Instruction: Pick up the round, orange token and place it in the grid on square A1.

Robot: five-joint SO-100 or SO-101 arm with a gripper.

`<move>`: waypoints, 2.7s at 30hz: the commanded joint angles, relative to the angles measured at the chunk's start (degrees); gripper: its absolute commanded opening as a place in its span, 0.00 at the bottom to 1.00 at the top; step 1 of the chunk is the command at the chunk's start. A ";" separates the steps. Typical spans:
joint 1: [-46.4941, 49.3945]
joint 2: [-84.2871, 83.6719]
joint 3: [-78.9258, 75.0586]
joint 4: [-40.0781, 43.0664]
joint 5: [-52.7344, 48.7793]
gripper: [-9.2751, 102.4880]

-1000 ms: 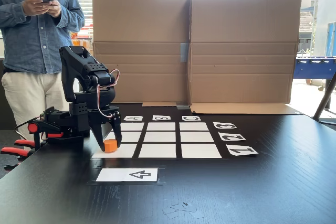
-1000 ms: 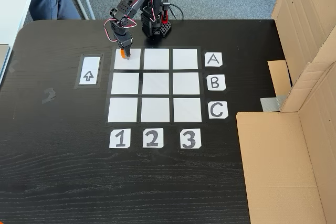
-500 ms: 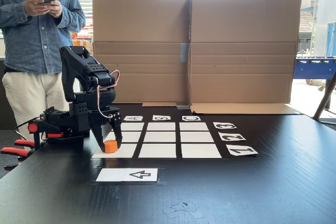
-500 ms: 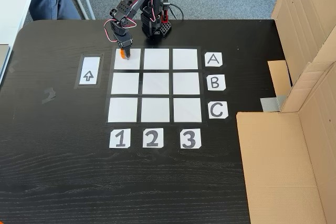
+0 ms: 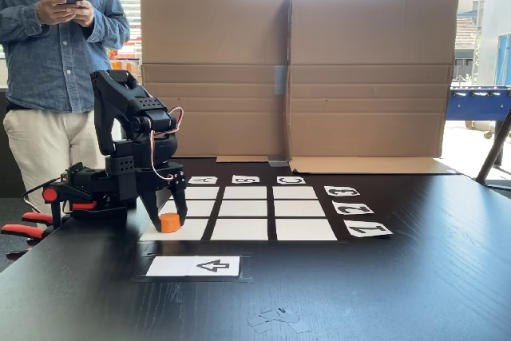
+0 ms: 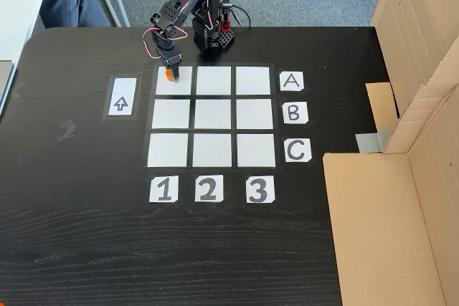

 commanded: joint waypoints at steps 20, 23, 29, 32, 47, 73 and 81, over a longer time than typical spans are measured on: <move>0.00 0.18 -3.69 -0.18 0.09 0.33; 0.18 0.26 -4.57 -0.18 0.09 0.36; 0.97 0.26 -8.61 -1.14 0.26 0.37; 2.72 0.53 -11.51 -1.49 0.26 0.38; 20.48 10.63 -25.22 -4.83 -0.26 0.38; 53.79 57.04 -4.66 -4.57 -4.92 0.30; 56.87 70.84 8.26 -2.99 -5.01 0.20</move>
